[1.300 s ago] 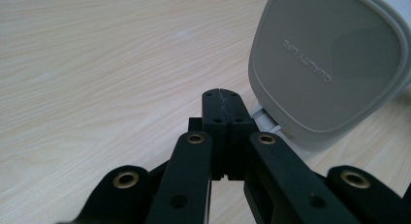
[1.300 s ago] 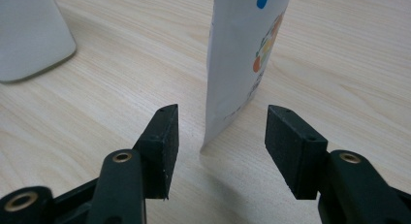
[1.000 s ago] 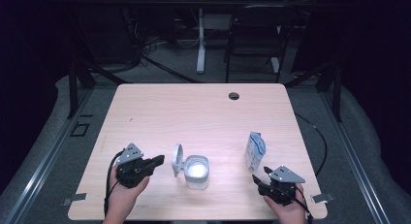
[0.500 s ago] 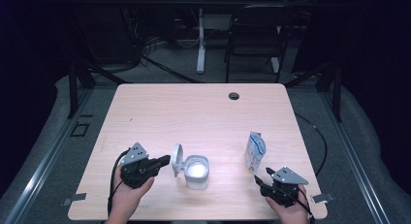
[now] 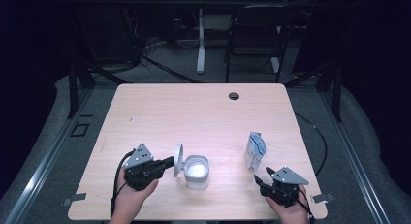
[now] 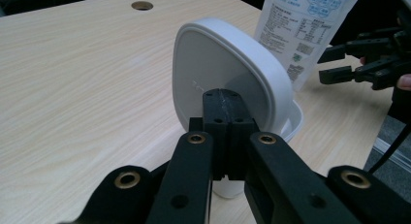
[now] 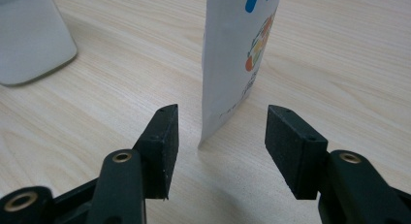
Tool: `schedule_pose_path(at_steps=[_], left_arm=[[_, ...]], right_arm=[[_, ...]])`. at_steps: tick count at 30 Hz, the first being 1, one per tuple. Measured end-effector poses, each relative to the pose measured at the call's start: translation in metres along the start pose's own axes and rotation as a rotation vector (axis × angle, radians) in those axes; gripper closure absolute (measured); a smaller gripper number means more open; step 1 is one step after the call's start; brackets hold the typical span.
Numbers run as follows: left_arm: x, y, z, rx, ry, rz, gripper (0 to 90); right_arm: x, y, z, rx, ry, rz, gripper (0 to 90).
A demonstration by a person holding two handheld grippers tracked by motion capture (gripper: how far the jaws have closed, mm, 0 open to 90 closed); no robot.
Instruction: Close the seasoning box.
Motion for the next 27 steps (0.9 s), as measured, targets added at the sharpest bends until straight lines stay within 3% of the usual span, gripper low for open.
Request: schedule_pose_path(at_steps=[4, 7, 11, 27], left_arm=[[0.003, -0.008, 0.002, 0.015, -0.008, -0.048, 90.0], [0.007, -0.015, 0.002, 0.032, 0.002, -0.053, 90.0], [0.009, -0.017, 0.002, 0.048, 0.013, -0.054, 90.0], [0.006, -0.010, 0.000, 0.030, 0.008, -0.033, 90.0]], right_arm=[[0.001, 0.000, 0.000, 0.001, 0.002, 0.003, 46.0], [0.000, -0.001, 0.000, 0.005, 0.003, -0.001, 46.0], [0.000, -0.001, 0.000, 0.005, 0.003, 0.001, 46.0], [0.000, 0.000, 0.000, 0.005, 0.000, 0.002, 46.0]])
Point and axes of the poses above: each handheld gripper's, and its own axes: x roughly forward along the jaws, z roughly out of its top, y roughly to its left, the point moved 3 cm from there along x, roughly forward along the jaws
